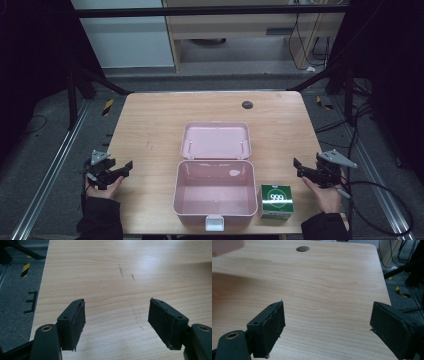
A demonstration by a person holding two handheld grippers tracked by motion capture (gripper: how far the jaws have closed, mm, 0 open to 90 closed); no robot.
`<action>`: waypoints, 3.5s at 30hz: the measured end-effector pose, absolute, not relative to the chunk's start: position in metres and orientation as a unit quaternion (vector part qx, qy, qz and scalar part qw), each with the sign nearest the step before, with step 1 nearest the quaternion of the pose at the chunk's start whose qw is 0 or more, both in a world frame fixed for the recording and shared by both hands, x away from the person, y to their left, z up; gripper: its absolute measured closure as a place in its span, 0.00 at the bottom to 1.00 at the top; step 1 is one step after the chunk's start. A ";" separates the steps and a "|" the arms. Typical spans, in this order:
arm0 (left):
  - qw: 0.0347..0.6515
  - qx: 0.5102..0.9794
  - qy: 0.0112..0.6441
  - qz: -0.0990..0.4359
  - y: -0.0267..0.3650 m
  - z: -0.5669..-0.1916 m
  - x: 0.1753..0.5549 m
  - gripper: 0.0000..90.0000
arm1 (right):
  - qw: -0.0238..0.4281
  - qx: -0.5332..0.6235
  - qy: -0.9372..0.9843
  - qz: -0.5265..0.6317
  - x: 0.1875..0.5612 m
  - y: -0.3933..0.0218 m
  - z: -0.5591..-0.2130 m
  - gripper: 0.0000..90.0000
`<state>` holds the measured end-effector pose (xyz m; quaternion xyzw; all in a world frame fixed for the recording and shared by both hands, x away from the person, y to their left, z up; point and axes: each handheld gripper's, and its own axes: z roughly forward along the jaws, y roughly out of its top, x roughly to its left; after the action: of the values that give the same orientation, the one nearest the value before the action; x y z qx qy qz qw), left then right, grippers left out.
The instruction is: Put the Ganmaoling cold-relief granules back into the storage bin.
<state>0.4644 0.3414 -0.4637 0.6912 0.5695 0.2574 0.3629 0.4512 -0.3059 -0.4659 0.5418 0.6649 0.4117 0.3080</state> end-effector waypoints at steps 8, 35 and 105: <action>0.358 0.706 0.556 0.253 0.337 -0.465 0.465 0.32 | 0.304 0.487 0.690 0.440 0.448 -0.301 -0.438 0.19; 0.345 0.727 0.542 0.241 0.332 -0.469 0.467 0.31 | 0.273 0.308 0.834 0.369 0.445 -0.261 -0.330 0.16; 0.330 0.750 0.525 0.231 0.325 -0.472 0.470 0.31 | 0.079 0.122 0.979 0.142 0.411 -0.197 -0.401 0.05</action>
<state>0.4698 0.3253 -0.4724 0.7498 0.5247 0.2307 0.3305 0.4115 -0.1971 -0.4014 0.1216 0.9791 0.1423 0.0790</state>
